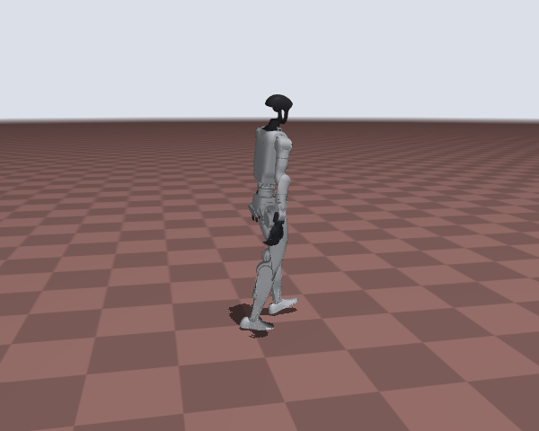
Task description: In place motions
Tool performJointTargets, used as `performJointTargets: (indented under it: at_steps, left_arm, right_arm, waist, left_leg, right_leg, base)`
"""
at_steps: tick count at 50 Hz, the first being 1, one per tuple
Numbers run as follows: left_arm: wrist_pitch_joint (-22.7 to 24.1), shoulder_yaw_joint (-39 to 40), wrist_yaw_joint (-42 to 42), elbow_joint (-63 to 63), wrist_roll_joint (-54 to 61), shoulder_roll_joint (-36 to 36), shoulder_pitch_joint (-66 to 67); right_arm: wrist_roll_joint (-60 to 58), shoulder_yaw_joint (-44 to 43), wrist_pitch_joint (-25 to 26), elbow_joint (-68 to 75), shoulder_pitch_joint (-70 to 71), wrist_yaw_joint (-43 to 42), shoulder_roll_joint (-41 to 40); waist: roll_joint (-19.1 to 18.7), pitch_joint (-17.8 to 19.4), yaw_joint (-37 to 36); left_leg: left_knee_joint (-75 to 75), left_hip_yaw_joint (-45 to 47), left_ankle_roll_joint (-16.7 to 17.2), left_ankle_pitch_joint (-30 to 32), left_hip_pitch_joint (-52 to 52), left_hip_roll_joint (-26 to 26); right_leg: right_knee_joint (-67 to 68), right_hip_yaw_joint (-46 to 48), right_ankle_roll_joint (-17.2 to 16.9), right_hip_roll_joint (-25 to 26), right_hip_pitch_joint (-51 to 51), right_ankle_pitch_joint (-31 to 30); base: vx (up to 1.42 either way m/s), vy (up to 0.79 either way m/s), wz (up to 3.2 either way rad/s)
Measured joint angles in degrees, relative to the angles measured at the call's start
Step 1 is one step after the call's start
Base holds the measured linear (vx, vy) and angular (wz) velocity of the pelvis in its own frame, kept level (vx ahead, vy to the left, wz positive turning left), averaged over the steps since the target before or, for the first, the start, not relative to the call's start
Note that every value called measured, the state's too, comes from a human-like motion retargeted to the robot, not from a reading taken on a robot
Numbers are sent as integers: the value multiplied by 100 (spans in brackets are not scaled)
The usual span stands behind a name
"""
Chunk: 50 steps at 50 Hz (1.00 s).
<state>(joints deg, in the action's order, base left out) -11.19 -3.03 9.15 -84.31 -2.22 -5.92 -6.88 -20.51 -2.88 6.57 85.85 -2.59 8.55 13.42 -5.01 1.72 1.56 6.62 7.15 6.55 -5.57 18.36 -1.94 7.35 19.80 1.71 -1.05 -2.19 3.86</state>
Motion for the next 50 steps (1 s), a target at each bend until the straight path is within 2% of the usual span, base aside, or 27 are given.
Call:
performJointTargets:
  at_steps: [5,8,13,15,18,20,22,28,33,37,41,42,44,45,47,50]
  left_arm:
    - [-62,418,87,-69,-58,-61,69]
    - [-95,545,131,-92,159,-106,135]
    - [-93,930,-52,-170,454,-224,204]
    - [-83,1166,-129,-186,526,-241,286]
    - [-62,1475,-216,-252,677,-219,454]
    - [-45,1593,-268,-370,838,-182,564]
    - [-52,1708,-297,-603,1034,-146,629]
    - [-127,2212,-299,-974,1239,32,949]
    - [-103,2543,-316,-1062,1166,125,1337]
    - [-136,2652,-336,-1114,1181,134,1350]
    - [-157,2422,-270,-945,1158,103,1100]
    - [-165,2318,-243,-867,1113,79,1000]
    - [-173,2038,-165,-654,1002,6,737]
    - [-171,1876,-118,-531,945,-39,584]
    - [-139,1505,-5,-259,836,-138,259]
    - [-74,1005,149,134,626,-249,-188]
  right_arm:
    - [198,-237,3,108,-223,113,10]
    - [206,-451,4,104,-408,45,-22]
    - [92,-391,19,43,-470,8,-3]
    - [39,-291,31,20,-419,-26,15]
    - [-9,-232,38,-88,-306,-40,0]
    - [-19,-271,22,-248,-250,-24,-22]
    - [34,-264,-11,-481,-198,8,-56]
    - [297,3,-163,-903,123,111,-231]
    - [168,228,-235,-1047,219,190,-430]
    - [-42,481,-315,-1090,166,236,-489]
    - [-287,590,-319,-1037,51,262,-467]
    - [-287,600,-321,-1009,7,255,-461]
    - [-212,574,-315,-913,-57,244,-463]
    - [-159,545,-309,-847,-71,239,-469]
    - [-76,482,-283,-687,-75,249,-479]
    - [-73,398,-223,-446,-85,260,-492]
  waist:
    - [228,-129,-170]
    - [433,-280,-433]
    - [667,-432,-473]
    - [805,-488,-534]
    - [964,-542,-786]
    - [964,-585,-862]
    - [957,-592,-849]
    - [1006,-506,-1311]
    - [1067,-785,-1412]
    - [928,-909,-1281]
    - [425,-1002,-858]
    - [313,-1018,-715]
    - [196,-965,-396]
    - [178,-904,-229]
    - [205,-745,-84]
    - [225,-598,-26]
  left_leg:
    - [78,2352,56,155,-112,559]
    - [150,3434,-205,275,-323,675]
    - [797,2984,-765,103,-278,614]
    - [983,3218,-954,20,-412,640]
    - [794,4144,-1005,-34,-857,615]
    - [582,4350,-977,187,-1003,541]
    - [653,3600,-1090,369,-701,420]
    - [392,3327,-1038,293,-908,167]
    - [216,3013,-1071,87,-980,-93]
    - [94,2716,-1153,-13,-1088,-132]
    - [186,2071,-1255,-77,-1013,228]
    - [226,1867,-1275,-72,-952,307]
    - [274,1400,-1327,-11,-823,322]
    - [282,1145,-1354,37,-767,279]
    - [284,819,-1374,127,-705,203]
    - [287,501,-1357,221,-616,168]
  right_leg:
    - [-179,1219,-131,-171,-281,198]
    - [-171,1893,-223,-317,-347,341]
    - [-145,2946,-373,-433,-441,551]
    - [-111,3273,-428,-554,-454,599]
    - [-30,3594,-492,-677,-475,666]
    - [-8,3854,-566,-658,-533,705]
    - [-32,4044,-629,-625,-602,723]
    - [-70,4127,-765,-608,-844,737]
    - [-161,4205,-925,-614,-991,631]
    - [137,3942,-632,-602,-1133,368]
    - [1455,2946,194,-618,-775,167]
    - [1908,2597,313,-628,-545,137]
    - [2731,1604,117,-521,74,71]
    - [3031,954,-67,-352,417,8]
    - [3048,99,-215,147,765,-77]
    - [2794,-46,-21,250,1026,181]
  base:
    - [16,11,306]
    - [29,10,286]
    - [31,13,256]
    - [26,8,173]
    - [36,11,121]
    - [31,7,139]
    - [36,7,133]
    - [36,7,14]
    - [51,8,27]
    - [39,4,73]
    - [33,-5,158]
    - [36,-12,224]
    - [24,-17,260]
    - [1,-21,268]
    - [-4,-24,223]
    - [-1,-25,188]
